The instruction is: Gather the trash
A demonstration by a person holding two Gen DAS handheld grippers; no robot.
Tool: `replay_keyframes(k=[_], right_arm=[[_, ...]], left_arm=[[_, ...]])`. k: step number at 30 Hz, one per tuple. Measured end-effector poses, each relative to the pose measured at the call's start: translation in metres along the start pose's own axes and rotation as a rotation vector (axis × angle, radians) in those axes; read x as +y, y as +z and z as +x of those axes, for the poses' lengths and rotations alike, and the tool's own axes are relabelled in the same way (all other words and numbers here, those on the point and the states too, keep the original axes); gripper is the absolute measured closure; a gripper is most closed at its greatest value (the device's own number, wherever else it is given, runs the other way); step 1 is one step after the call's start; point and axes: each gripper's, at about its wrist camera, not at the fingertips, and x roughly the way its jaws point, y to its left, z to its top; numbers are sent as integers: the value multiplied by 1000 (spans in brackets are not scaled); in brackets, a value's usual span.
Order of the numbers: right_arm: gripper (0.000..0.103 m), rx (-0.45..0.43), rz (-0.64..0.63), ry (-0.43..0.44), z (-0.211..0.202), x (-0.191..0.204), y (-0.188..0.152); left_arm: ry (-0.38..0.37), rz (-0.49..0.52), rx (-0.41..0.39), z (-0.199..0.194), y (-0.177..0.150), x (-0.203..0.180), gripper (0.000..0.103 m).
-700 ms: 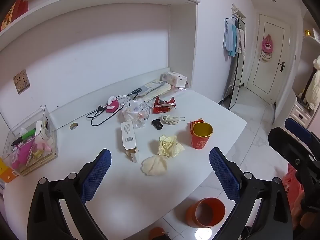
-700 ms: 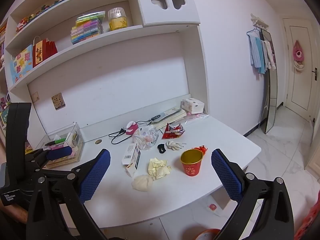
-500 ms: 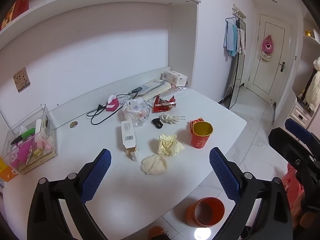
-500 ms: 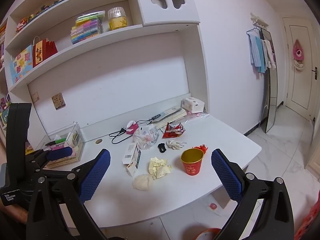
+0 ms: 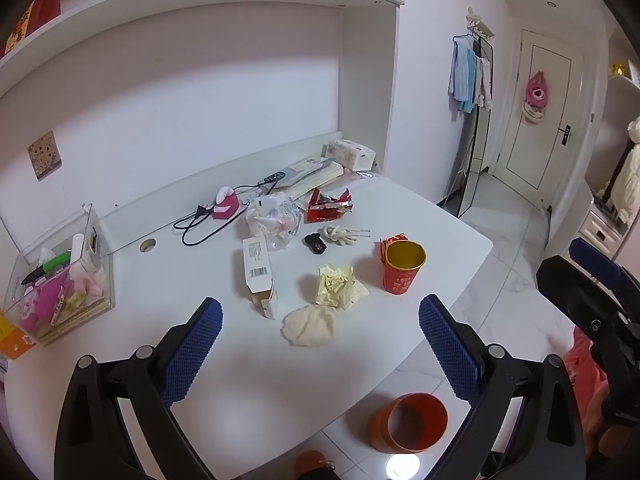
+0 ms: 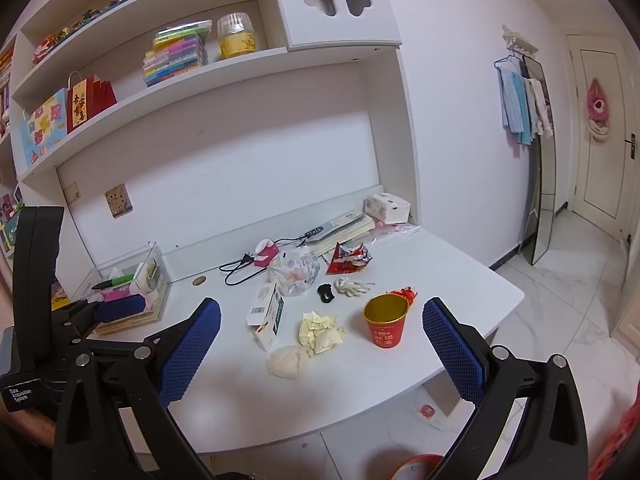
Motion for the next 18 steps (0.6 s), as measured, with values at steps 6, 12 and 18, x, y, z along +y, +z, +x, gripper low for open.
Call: replay_keyframes(k=[6, 12, 18], right_arm=[[5, 3, 1, 1, 2, 1, 1], [5, 3, 1, 1, 2, 0, 1], [5, 1, 1, 0, 1, 1, 1]], left_arm=[[0, -4, 1, -1, 0, 1, 6], [0, -3, 1, -1, -1, 1, 6], [-1, -4, 2, -1, 0, 1, 6]])
